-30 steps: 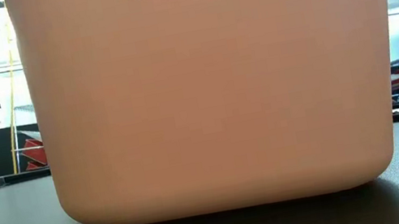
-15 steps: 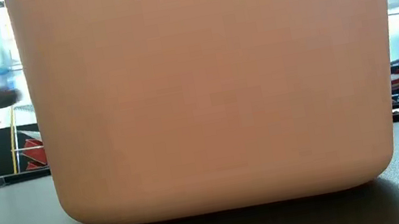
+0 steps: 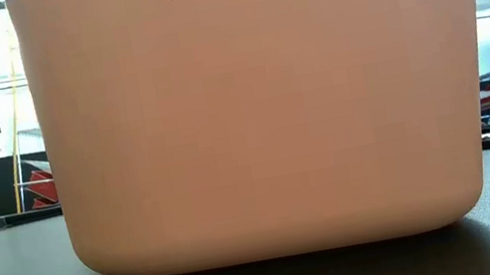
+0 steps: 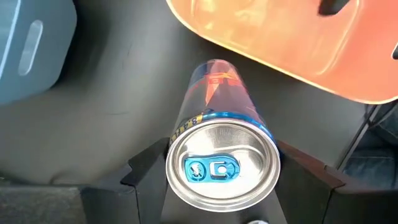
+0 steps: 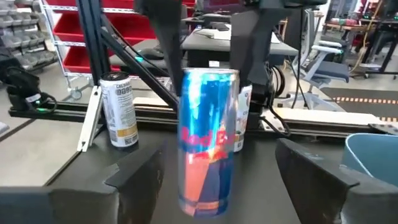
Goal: Sort soda cans
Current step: Put the blue soda can into the blue bin
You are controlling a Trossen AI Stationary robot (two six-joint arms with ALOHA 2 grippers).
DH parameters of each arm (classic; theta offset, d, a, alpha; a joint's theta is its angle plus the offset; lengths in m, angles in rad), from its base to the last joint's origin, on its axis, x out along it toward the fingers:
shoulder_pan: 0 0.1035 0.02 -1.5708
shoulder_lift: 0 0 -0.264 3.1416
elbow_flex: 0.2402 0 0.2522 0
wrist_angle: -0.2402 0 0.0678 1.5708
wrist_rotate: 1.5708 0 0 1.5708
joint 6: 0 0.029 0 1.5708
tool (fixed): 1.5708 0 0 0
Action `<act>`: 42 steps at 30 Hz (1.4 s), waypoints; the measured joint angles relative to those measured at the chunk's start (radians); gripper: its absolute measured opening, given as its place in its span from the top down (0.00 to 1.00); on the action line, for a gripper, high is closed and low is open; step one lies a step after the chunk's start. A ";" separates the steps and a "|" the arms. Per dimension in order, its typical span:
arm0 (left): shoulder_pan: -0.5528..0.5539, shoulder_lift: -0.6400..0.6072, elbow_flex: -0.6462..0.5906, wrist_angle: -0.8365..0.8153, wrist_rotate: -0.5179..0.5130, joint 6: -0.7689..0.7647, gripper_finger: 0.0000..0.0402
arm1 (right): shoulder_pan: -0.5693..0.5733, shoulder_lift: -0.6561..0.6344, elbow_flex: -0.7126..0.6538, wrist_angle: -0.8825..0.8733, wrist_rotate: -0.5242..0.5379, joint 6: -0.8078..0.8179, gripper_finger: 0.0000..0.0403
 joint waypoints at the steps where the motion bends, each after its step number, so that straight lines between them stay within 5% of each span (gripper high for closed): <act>1: 0.000 0.000 0.000 -0.002 0.001 0.004 0.42 | -0.004 0.010 0.019 -0.003 -0.001 0.000 0.18; 8: 0.000 0.001 0.010 -0.001 0.004 0.023 0.42 | -0.022 0.100 0.136 -0.067 -0.063 0.003 0.06; 14: -0.001 0.000 0.058 0.003 -0.038 0.023 0.42 | -0.033 0.116 0.189 -0.138 -0.108 0.014 0.05; 25: -0.002 0.000 0.097 0.078 -0.081 0.023 0.42 | -0.049 0.147 0.199 -0.125 -0.186 0.033 0.15; 38: -0.002 -0.001 0.097 0.089 -0.115 -0.007 0.42 | -0.055 0.146 0.215 -0.118 -0.233 0.015 0.46; 42: -0.011 -0.005 0.133 0.094 -0.143 -0.009 0.30 | -0.059 0.147 0.213 -0.047 -0.233 0.014 0.48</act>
